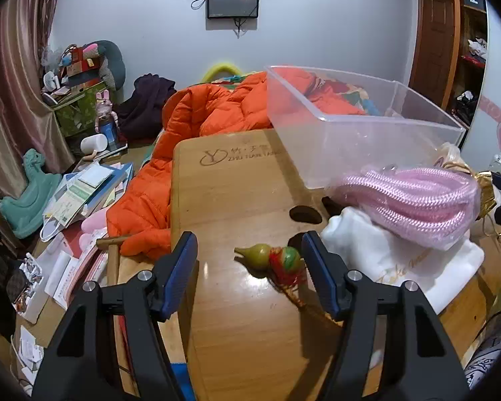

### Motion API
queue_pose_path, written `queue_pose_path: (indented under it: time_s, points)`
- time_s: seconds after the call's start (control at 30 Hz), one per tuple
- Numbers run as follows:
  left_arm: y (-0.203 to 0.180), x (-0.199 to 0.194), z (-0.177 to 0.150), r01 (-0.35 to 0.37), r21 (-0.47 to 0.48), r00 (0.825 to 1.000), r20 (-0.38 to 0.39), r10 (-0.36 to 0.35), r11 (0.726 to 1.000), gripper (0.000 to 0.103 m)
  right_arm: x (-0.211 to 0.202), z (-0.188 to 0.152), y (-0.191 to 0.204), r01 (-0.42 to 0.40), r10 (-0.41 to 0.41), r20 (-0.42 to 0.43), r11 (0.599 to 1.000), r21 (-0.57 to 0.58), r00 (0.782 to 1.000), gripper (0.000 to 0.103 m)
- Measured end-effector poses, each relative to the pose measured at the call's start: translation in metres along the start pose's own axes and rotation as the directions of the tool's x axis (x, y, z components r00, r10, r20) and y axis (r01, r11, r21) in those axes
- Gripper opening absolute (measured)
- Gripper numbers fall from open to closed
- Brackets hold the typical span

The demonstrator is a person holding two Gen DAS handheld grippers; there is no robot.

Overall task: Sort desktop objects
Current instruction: 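Grasp the white-lidded jar with the right tool and lift while left tool moves to pink rope bag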

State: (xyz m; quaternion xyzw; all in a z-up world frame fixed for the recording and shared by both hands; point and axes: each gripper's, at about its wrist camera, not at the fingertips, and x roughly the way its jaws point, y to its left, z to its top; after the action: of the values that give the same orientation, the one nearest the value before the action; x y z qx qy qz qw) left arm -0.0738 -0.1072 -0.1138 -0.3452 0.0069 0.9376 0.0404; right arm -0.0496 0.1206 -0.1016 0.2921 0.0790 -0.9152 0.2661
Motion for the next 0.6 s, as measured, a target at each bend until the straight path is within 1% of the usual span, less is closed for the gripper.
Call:
queue_pose_path:
  time_s: [0.03, 0.07, 0.1, 0.2, 0.23, 0.33, 0.4, 0.47, 0.53, 0.6]
  points:
    - [-0.002, 0.001, 0.001, 0.0, 0.007, 1.0, -0.004, 0.0, 1.0, 0.064, 0.0, 0.001, -0.003, -0.003, 0.003, 0.0, 1.0, 0.01, 1.0, 0.086]
    - [-0.004, 0.002, 0.001, 0.001, 0.014, 1.0, -0.012, -0.001, 1.0, 0.064, 0.0, 0.001, -0.006, 0.0, 0.0, -0.005, 1.0, 0.016, 1.0, 0.082]
    - [-0.007, 0.004, 0.001, 0.003, 0.026, 1.0, -0.024, -0.003, 1.0, 0.06, 0.002, 0.001, -0.007, 0.0, 0.0, -0.018, 1.0, 0.017, 1.0, 0.076]
    - [-0.011, 0.011, 0.0, 0.008, 0.034, 0.998, -0.056, -0.006, 0.999, 0.055, 0.008, -0.002, -0.01, -0.038, 0.039, -0.048, 0.999, 0.028, 0.998, 0.069]
    - [-0.011, 0.012, 0.0, 0.014, 0.032, 0.998, -0.065, -0.012, 0.999, 0.054, 0.011, -0.002, -0.011, -0.045, 0.047, -0.051, 0.999, 0.03, 0.998, 0.068]
    - [-0.014, 0.013, 0.0, -0.001, 0.035, 0.998, -0.068, 0.003, 0.999, 0.053, 0.016, -0.006, -0.006, -0.058, 0.059, -0.061, 0.998, 0.016, 0.996, 0.067]
    - [-0.014, 0.012, 0.0, -0.005, 0.029, 0.998, -0.068, 0.007, 1.0, 0.053, 0.019, -0.008, -0.004, -0.061, 0.061, -0.064, 0.998, 0.009, 0.996, 0.063]
    - [-0.014, 0.013, 0.0, -0.016, 0.022, 0.998, -0.068, 0.017, 1.0, 0.052, 0.02, -0.009, -0.002, -0.067, 0.068, -0.067, 0.998, 0.006, 0.995, 0.063]
    - [-0.014, 0.013, 0.001, -0.037, 0.017, 0.997, -0.066, 0.038, 0.999, 0.041, 0.02, -0.01, -0.003, -0.068, 0.068, -0.065, 0.998, 0.009, 0.996, 0.063]
    - [-0.017, 0.013, 0.001, -0.057, 0.03, 0.996, -0.068, 0.059, 0.998, 0.041, 0.019, -0.011, -0.005, -0.073, 0.074, -0.066, 0.997, 0.023, 0.995, 0.063]
